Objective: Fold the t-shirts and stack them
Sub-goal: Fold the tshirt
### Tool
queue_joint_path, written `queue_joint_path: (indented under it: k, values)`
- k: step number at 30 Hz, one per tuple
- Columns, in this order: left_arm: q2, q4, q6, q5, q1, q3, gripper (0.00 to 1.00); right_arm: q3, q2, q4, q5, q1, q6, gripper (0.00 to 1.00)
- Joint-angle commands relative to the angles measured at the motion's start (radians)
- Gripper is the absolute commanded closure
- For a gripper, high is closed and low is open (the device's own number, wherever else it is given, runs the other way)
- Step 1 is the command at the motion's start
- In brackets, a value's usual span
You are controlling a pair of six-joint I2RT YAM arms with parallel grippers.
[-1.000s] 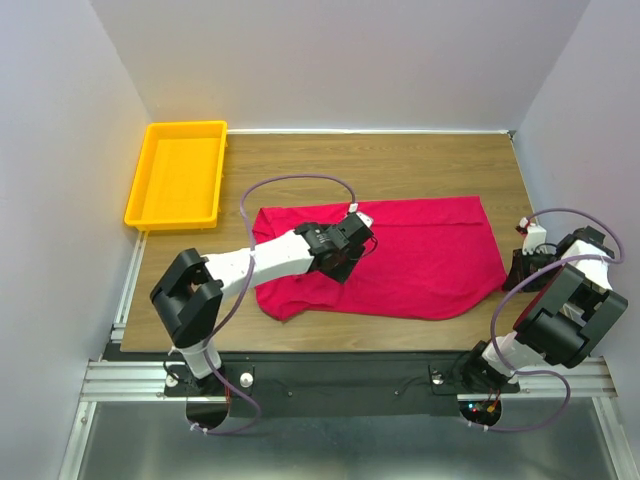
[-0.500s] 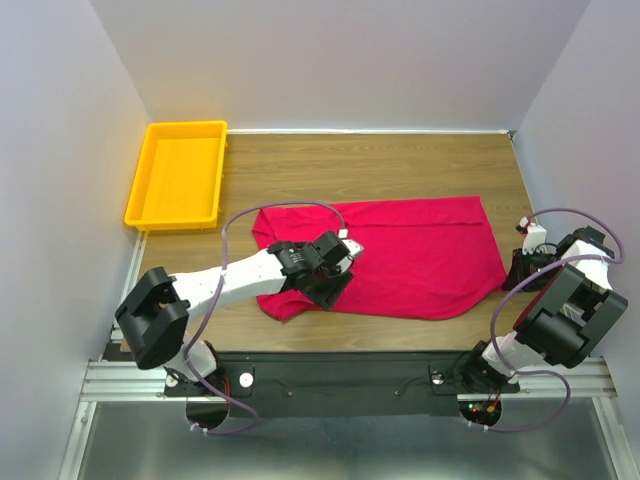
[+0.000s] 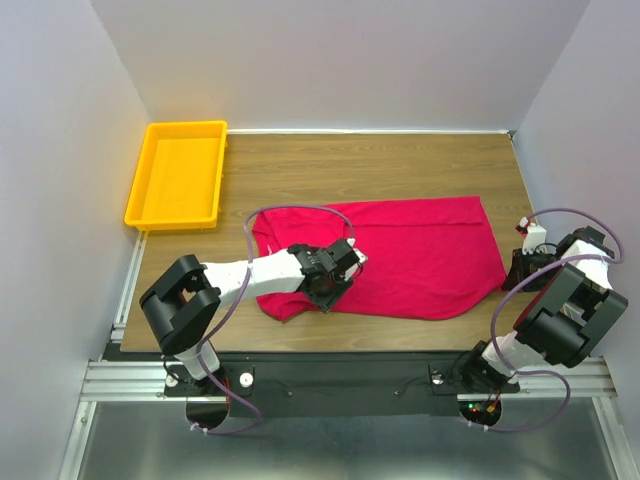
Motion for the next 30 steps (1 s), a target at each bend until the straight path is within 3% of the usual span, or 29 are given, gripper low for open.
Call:
queue_joint_path:
  k: [1, 6, 11, 14, 30]
  values:
    - [0.014, -0.012, 0.029, -0.063, -0.014, 0.045, 0.46, 0.011, 0.011, -0.011, -0.023, -0.007, 0.005, 0.99]
    - [0.023, -0.01, 0.035, -0.08, -0.015, 0.059, 0.65, 0.011, 0.006, -0.011, -0.015, -0.007, 0.006, 0.99]
    - [0.005, -0.003, 0.03, -0.085, -0.016, 0.065, 0.93, 0.009, 0.008, -0.011, -0.014, -0.007, 0.006, 1.0]
    - [-0.02, -0.01, 0.029, -0.08, -0.017, 0.071, 1.0, 0.011, 0.005, -0.011, -0.012, -0.007, 0.009, 0.99]
    - [-0.284, -0.021, -0.051, -0.062, 0.084, 0.036, 1.0, 0.058, 0.009, -0.009, -0.011, -0.007, 0.058, 1.0]
